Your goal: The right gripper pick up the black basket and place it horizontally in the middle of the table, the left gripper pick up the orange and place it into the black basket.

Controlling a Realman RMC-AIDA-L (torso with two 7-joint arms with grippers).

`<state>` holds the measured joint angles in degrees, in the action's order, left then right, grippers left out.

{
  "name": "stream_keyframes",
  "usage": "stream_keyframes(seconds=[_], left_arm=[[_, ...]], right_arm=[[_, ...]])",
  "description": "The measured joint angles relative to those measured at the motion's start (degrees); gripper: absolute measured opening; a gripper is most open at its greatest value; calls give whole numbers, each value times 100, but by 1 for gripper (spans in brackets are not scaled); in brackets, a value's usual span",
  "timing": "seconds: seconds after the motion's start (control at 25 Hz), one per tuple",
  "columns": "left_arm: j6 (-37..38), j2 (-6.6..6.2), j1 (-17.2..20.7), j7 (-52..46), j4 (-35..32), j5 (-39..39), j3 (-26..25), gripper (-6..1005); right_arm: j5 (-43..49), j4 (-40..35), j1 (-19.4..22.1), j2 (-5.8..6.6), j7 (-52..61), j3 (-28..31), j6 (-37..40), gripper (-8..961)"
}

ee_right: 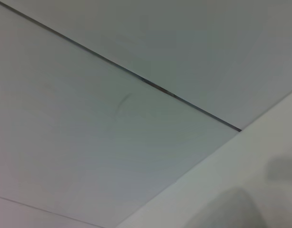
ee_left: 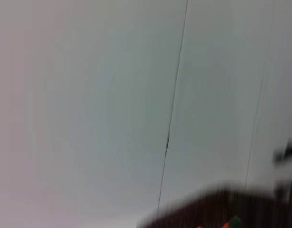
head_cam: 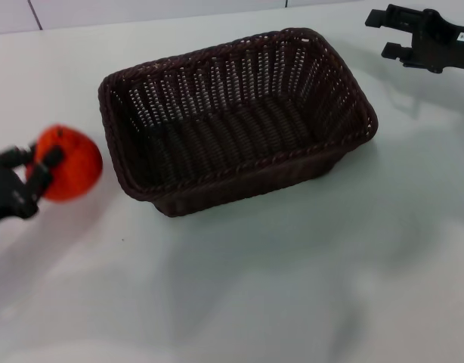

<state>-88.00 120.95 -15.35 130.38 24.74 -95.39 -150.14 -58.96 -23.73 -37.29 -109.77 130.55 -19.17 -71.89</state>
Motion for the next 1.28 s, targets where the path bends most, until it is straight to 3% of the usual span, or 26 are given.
stream_keyframes(seconds=[0.16, 0.32, 0.48, 0.56, 0.68, 0.8, 1.04, 1.24, 1.28], left_arm=[[-954, -8, -130, -194, -20, 314, -634, 190], [-1210, 68, -496, -763, -49, 720, -795, 160], [-772, 219, -993, -1203, -64, 679, -478, 127], [-292, 261, -1219, -1501, -43, 655, 145, 110], [221, 277, -1380, -1794, -38, 654, 642, 188], [449, 290, -1421, -1817, -44, 687, 787, 265], [362, 297, -1294, -1773, -22, 877, 702, 385], [-311, 317, -838, -942, -265, 1995, 290, 485], [-488, 321, -765, -687, -374, 2235, 213, 604]], right_arm=[[-149, 6, 19, -10, -121, -33, -25, 879], [-181, 9, 0, -41, -202, -36, -44, 879], [-182, 9, -39, -74, -274, -34, -59, 879], [-182, 9, -51, -91, -328, -35, -75, 879], [-182, 5, -50, -123, -377, -35, -93, 879], [-187, 6, -27, -136, -466, -4, -93, 879], [-591, 1, 54, -190, -906, 1, -81, 879], [-1513, -50, 160, -321, -2086, 1, -68, 879], [-1760, -50, 198, -357, -2424, 2, -57, 879]])
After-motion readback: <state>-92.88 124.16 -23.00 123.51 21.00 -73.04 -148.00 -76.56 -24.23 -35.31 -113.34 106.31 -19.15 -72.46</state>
